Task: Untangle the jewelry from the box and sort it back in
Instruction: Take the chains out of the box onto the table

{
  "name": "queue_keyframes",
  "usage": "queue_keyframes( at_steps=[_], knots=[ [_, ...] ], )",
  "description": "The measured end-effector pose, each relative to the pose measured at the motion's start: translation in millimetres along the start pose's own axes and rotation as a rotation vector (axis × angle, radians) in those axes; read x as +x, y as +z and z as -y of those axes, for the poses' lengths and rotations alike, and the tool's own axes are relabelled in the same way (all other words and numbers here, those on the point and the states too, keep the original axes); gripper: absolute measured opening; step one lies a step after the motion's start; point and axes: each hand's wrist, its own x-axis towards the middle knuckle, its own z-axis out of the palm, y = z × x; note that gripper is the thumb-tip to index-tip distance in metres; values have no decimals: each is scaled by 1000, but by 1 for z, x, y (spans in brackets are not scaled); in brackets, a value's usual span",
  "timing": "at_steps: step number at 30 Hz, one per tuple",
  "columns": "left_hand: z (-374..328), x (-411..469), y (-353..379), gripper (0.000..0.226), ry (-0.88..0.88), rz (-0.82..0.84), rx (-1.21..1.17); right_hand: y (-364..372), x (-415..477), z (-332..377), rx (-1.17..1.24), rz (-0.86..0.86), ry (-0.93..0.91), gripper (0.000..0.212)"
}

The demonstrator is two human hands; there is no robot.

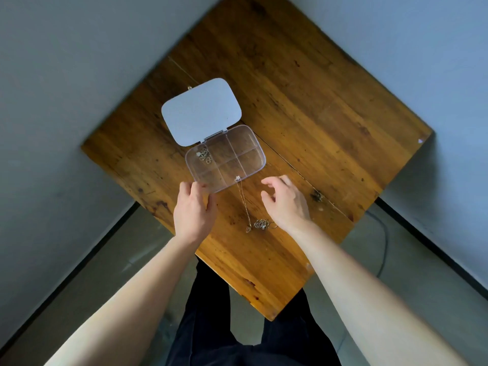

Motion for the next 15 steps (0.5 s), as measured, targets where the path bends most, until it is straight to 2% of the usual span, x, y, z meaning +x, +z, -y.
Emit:
queue_keyframes(
  at_steps=[5,8,10,15],
  knots=[
    [4,50,-18,17,190,-4,180,3,32,35,-122,140,-314,36],
    [-2,81,-24,24,197,138,331,4,43,47,-255,185,-390,43],
    [-9,96,-25,36,193,235,481,4,46,53,-349,203,-405,43],
    [-22,107,-17,48,199,353,745,4,44,67,-554,273,-504,41]
  ],
)
